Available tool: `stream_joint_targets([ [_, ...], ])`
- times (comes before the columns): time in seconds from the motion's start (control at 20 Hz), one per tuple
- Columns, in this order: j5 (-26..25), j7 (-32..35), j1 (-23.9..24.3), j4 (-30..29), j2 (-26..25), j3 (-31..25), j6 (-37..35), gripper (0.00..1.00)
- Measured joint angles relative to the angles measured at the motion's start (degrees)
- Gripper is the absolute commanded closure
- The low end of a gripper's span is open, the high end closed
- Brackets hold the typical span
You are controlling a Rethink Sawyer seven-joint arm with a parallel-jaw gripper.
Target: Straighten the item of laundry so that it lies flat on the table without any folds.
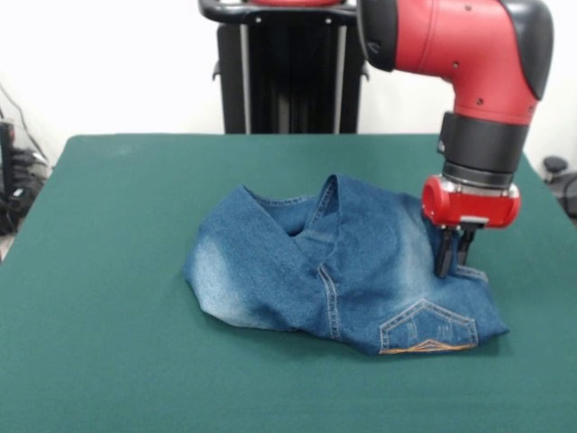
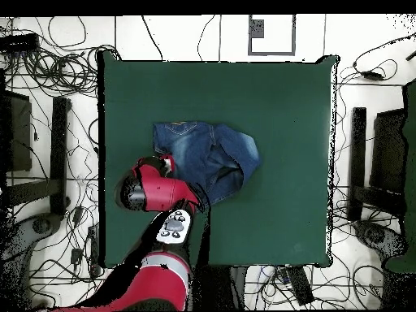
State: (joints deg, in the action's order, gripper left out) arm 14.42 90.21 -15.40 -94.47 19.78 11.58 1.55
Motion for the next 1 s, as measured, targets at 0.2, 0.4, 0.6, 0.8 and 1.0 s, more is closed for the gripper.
stream_joint_targets([
  [0.2,0.0,0.0,0.1,0.0,1.0,0.0,-2.2,1.00],
  [0.4,0.0,0.0,0.2,0.0,2.8,0.0,-5.7,1.00],
  [0.6,0.0,0.0,0.3,-0.1,4.8,0.1,-9.7,1.00],
  [0.8,0.0,0.0,0.3,-0.1,6.6,0.4,-13.3,1.00],
  [1.0,0.0,0.0,0.4,-0.3,8.2,0.6,-16.2,1.00],
])
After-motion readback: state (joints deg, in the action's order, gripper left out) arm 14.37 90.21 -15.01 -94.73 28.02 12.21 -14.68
